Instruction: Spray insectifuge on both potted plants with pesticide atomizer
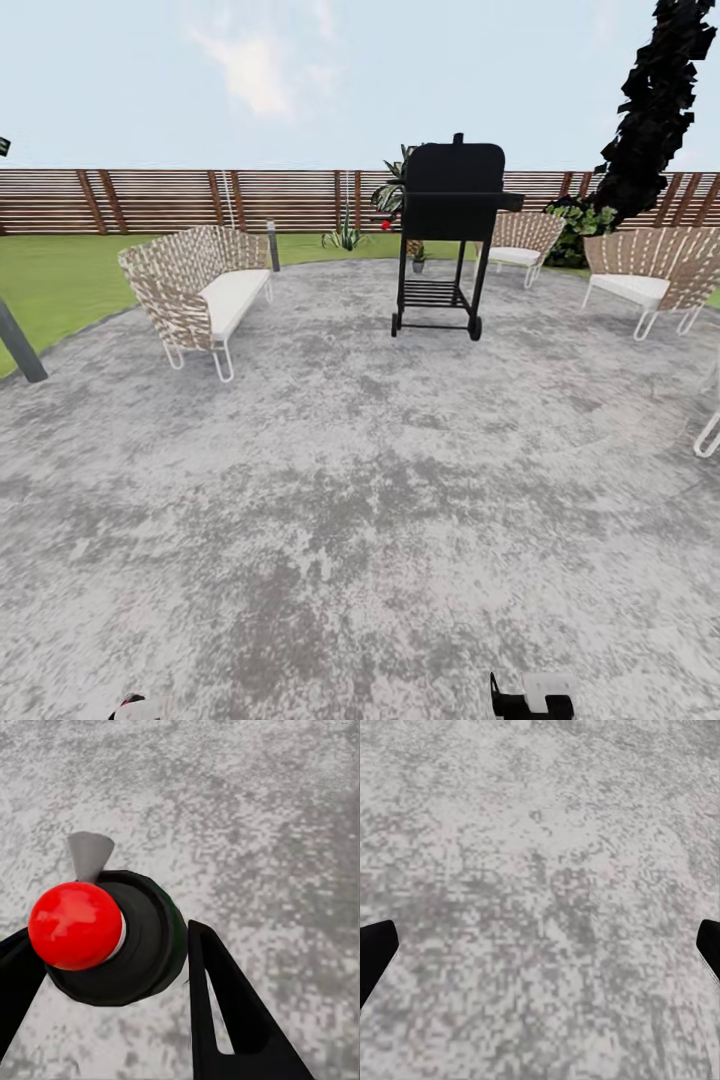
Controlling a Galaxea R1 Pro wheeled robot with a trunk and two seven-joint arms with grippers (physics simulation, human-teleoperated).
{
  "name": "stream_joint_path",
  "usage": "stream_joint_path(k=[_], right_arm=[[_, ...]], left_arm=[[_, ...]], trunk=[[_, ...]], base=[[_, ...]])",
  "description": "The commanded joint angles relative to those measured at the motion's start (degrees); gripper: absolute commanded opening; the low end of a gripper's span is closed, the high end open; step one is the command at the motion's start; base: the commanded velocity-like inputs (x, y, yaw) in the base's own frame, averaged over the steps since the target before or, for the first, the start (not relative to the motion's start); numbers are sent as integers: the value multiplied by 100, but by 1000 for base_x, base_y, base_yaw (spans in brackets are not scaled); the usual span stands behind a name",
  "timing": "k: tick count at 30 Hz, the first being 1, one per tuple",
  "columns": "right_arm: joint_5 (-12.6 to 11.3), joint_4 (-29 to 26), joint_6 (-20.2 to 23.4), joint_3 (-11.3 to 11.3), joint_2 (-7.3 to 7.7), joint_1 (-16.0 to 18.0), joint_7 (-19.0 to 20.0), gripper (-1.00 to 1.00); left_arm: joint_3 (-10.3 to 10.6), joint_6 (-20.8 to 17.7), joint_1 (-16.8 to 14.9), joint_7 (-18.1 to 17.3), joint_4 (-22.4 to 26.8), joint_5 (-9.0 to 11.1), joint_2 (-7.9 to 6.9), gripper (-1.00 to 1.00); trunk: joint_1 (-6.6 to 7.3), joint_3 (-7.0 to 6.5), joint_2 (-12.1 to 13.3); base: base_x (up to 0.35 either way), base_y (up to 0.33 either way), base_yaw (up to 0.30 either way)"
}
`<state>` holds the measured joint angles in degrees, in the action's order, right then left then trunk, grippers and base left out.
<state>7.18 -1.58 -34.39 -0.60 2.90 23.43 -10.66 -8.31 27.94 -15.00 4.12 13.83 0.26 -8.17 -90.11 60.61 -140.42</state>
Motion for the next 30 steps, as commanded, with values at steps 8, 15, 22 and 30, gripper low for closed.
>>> stream_joint_path(k=[8,15,22,30], right_arm=[[64,8,-6,-9,-2,3,-46,100],[64,9,-6,-2,-8,3,-41,100],[64,9,-6,-3,-8,3,-41,100],[64,9,-6,-2,-8,3,-41,100]], left_arm=[[4,19,-3,27,-6,1,0,-100],[4,19,-3,19,-11,1,0,-100],[4,19,-3,19,-11,1,0,-100],[4,19,-3,19,-12,1,0,-100]], trunk=[[-2,5,-2],[-2,5,-2],[-2,5,-2],[-2,5,-2]], base=[[339,0,0],[339,0,0],[339,0,0],[339,0,0]])
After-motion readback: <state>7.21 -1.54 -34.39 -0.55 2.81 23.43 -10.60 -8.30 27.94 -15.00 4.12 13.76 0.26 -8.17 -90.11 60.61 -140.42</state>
